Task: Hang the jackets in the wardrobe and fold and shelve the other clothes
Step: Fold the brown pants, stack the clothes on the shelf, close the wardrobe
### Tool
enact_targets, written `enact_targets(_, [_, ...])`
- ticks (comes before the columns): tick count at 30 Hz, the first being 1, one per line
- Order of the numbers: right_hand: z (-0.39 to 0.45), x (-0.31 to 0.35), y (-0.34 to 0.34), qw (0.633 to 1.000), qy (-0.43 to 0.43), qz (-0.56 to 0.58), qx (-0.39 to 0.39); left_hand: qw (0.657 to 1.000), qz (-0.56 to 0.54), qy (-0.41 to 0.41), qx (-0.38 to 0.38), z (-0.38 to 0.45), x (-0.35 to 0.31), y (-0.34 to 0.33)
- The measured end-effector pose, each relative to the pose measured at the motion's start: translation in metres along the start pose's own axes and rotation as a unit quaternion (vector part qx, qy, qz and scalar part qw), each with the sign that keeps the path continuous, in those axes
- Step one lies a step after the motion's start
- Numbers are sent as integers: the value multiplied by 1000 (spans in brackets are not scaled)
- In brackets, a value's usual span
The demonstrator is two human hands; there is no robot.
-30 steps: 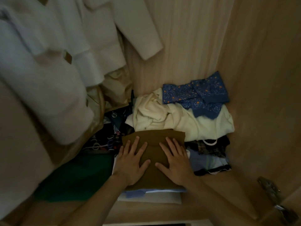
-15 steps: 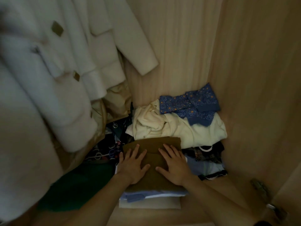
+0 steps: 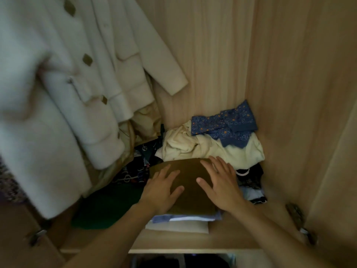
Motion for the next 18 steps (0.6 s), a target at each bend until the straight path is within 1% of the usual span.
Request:
enact_targets(5, [-22,14,49,997,12,-6,-72,997,6,-35,-63,-31,-19,35])
enact_targets(7, [-34,27,69,996,19,-17,-83,994,-12,-51,-99,-41,-26,56])
enact_targets(10, [-47,45,97,996,11,-34,-79,986,-55,-74,-141,-59,-37,84])
enact_targets(15, [-65,81,144,997,-22,-26,-72,975,-87,-131,-156,-98,-46,118])
enact_targets(18, [-92,112,171,995,-32,-49,-84,961,-155,-166,-159,-123,-47,136])
Point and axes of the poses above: each hand's wrist, its own z-axis towards the middle knuckle, its own y-axis out of the back of the hand, x = y × z, the point moved 7 cm from there along z, towards the middle knuckle, and after that the axes turned 4 degrees about y, right-handed, at the moved point
